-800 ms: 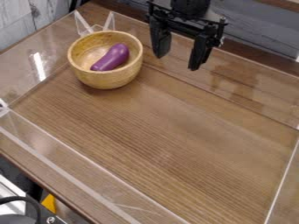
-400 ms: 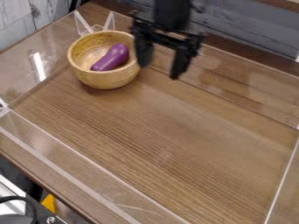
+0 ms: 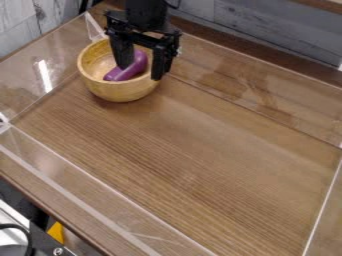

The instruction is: Remove the purple eggplant from inside the brown bowl and put it on the table

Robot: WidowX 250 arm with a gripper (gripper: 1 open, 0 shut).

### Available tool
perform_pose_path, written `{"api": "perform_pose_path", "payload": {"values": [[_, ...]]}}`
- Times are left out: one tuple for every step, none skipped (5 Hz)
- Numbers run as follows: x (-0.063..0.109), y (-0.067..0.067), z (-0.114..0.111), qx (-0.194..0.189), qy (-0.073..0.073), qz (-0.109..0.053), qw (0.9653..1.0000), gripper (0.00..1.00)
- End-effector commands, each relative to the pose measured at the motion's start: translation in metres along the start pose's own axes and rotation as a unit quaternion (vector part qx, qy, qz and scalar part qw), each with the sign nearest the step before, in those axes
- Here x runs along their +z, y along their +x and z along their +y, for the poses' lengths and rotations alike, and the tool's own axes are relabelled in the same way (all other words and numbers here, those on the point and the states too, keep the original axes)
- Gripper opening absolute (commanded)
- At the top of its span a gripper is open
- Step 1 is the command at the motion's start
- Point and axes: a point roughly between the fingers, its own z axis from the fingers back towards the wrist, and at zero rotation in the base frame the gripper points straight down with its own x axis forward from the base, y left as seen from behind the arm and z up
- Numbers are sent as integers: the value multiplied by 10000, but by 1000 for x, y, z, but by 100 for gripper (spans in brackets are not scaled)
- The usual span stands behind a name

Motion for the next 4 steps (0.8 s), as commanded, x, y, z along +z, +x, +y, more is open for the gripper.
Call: {"api": "perform_pose_path", "payload": {"values": [[14,-3,3,-164,53,-300,9994,100],[8,9,12,-174,38,-397,9991,0],[4,18,18,-212,-14,-468,9987,100],[8,19,14,-76,-71,-512,9986,100]]}}
